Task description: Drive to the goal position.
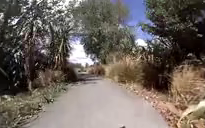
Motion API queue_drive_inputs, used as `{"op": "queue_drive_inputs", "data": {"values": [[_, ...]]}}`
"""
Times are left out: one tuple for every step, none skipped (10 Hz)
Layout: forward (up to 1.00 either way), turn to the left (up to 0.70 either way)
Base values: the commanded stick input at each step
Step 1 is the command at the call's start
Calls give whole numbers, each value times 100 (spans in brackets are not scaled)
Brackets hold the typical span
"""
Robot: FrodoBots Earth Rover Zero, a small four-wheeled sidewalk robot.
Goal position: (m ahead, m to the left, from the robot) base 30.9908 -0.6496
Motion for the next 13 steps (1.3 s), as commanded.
{"op": "queue_drive_inputs", "data": {"values": [[100, 10], [100, 10], [100, 8], [100, 7], [100, 7], [100, 7], [100, 7], [100, 5], [100, 5], [100, 4], [100, 3], [100, 3], [100, 3]]}}
